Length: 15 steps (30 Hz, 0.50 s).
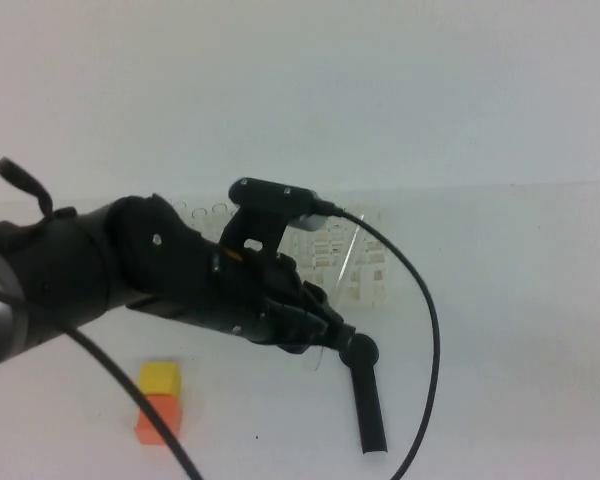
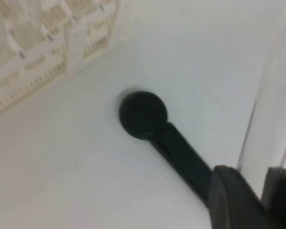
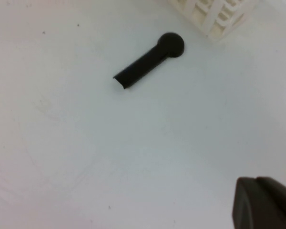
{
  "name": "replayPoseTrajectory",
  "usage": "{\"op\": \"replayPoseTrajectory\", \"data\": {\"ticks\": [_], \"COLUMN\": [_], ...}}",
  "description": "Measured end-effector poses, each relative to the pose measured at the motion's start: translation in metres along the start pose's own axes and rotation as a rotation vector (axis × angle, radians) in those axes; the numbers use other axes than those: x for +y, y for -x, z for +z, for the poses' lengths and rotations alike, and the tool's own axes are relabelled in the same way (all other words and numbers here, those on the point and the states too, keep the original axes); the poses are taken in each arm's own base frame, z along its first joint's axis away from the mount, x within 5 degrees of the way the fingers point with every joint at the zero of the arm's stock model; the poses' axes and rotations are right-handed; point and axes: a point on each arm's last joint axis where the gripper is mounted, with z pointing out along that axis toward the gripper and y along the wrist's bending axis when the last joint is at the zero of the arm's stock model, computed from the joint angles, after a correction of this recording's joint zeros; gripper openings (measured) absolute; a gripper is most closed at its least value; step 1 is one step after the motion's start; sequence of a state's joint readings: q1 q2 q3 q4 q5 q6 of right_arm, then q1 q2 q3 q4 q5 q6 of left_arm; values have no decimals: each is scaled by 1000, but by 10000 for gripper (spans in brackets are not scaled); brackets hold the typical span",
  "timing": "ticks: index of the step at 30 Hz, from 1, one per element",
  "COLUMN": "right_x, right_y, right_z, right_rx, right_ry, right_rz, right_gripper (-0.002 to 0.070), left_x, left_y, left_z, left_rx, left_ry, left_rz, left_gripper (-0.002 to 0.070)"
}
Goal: Place the test tubes
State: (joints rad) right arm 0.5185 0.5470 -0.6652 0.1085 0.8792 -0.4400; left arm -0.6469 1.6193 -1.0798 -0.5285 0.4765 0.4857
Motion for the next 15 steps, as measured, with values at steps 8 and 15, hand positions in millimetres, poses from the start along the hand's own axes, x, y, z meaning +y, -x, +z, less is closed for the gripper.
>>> {"op": "replayPoseTrajectory", "data": {"ticks": [8,15], "right_x": [9,15], "right_y": [-8,-23], "right_z": [24,49], "right_rx": [-94,-175], "right_ry": [61,79], "right_rz": [115,260], "right_gripper": [-1,-1], "left_x": [7,38], "left_y": [-33,-62], "left_z": [-3,-23], "left_rx": [-144,-343], "left_ry": [-116,-362], "left_rz": [135,61], "left_gripper": [-1,111]}}
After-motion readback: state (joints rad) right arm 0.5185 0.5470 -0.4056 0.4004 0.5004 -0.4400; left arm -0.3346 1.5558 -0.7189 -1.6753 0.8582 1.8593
